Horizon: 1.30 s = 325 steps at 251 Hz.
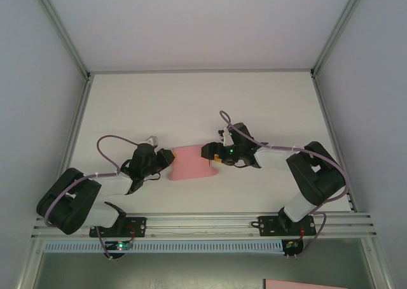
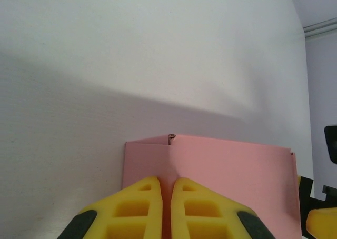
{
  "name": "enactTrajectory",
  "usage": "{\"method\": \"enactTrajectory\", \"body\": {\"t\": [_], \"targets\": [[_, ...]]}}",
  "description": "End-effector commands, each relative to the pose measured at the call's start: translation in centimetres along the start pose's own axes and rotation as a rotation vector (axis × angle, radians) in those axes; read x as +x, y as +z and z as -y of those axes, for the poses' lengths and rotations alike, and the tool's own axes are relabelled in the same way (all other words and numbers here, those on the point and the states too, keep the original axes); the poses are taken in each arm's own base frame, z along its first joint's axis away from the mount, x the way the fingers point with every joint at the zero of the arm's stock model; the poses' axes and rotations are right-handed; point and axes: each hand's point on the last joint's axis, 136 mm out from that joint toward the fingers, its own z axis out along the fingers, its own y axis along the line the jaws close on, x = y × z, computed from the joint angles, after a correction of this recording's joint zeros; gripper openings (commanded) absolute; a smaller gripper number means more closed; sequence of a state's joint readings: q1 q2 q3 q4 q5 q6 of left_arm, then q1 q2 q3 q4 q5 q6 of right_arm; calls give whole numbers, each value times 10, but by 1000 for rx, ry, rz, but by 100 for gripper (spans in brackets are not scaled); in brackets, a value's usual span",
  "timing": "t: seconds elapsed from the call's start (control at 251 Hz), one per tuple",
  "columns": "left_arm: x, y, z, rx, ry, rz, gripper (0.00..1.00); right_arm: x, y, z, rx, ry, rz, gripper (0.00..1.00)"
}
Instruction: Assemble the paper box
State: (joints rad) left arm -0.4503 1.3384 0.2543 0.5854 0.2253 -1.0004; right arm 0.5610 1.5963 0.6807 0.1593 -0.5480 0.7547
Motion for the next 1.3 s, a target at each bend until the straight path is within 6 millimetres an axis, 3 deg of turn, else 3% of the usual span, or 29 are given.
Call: {"method": "enactTrajectory", "body": {"t": [0.0, 0.259, 0.435, 0.698, 0.874, 0.982, 1.018, 1.058, 1.161, 1.293], "targets": [[20, -8, -49, -159, -45, -40, 0, 3, -13, 9, 124, -25, -4, 88], [20, -10, -48, -136, -54, -21, 0, 13, 10, -16, -26, 5, -67, 85], [21, -9, -45, -119, -56, -24, 0, 13, 12, -27, -60, 3, -93, 82], [16, -9, -35, -86, -30, -21, 0, 0, 6, -61, -255, 28, -47, 60], [4, -13, -20, -73, 19, 9, 0, -6, -7, -63, -257, 14, -7, 45], [-10, -21, 6, -16, 84, 43, 9, -8, -12, -60, -233, 6, 9, 38], [-15, -25, 19, 13, 125, 55, 17, -10, -14, -61, -237, 7, 18, 38], [-22, -32, 36, 44, 190, 63, 35, -12, -17, -59, -235, 14, 25, 38], [-33, -59, 90, 113, 473, 94, 99, -20, -28, -48, -215, 69, 59, 38], [-30, -97, 157, 159, 932, 169, 100, -30, -46, -36, -206, 195, 66, 37]]}}
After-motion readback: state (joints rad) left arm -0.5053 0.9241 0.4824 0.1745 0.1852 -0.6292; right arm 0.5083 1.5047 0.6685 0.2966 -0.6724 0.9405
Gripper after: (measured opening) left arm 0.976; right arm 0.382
